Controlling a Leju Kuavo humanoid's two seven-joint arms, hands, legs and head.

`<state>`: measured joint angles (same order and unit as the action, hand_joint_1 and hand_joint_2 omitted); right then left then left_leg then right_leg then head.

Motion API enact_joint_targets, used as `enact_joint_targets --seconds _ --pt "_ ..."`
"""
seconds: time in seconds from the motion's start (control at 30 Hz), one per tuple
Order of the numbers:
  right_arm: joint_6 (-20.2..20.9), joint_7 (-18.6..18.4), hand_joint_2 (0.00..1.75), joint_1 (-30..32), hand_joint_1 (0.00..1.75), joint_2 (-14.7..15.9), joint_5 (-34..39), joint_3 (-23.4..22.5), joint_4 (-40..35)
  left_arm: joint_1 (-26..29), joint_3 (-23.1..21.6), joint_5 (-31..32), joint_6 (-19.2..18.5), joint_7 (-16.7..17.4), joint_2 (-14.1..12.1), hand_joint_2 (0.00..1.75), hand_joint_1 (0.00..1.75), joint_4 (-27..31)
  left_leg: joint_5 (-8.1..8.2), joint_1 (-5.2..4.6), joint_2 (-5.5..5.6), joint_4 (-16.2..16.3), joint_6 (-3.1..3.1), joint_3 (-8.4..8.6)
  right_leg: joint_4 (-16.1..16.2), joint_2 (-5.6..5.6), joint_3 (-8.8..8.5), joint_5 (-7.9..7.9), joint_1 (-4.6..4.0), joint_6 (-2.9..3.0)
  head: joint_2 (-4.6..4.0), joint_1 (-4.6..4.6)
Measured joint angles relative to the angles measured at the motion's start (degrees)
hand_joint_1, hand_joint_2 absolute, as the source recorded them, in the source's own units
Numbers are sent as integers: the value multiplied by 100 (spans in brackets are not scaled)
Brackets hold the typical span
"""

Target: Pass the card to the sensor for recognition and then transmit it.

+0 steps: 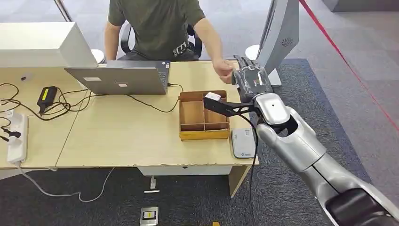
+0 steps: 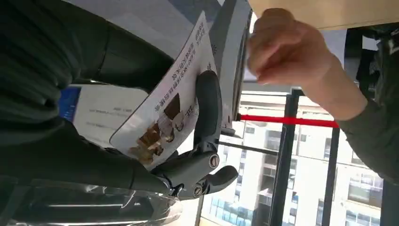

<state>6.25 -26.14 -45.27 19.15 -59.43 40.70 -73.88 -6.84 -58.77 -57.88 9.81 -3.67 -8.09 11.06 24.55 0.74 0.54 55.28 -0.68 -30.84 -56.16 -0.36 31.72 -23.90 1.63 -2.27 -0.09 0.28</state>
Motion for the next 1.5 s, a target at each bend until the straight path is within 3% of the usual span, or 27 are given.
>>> enact_joint_targets --seconds 0.27,0.97,1.5 --pt "-260 105 175 158 175 4 404 -66 0 22 0 -92 -2 -50 0 0 0 -2 0 0 0 0 0 0 1 0 0 0 0 0 0 0" --pt "-599 247 175 828 175 90 267 -247 437 49 7 -288 219 28 0 0 0 -20 0 0 -1 0 0 -1 1 0 1 0 0 0 2 0" --pt "-949 507 175 1077 175 -52 457 -448 1469 50 7 -286 262 48 0 0 0 -20 0 0 -1 0 0 0 1 0 2 0 0 0 0 0"
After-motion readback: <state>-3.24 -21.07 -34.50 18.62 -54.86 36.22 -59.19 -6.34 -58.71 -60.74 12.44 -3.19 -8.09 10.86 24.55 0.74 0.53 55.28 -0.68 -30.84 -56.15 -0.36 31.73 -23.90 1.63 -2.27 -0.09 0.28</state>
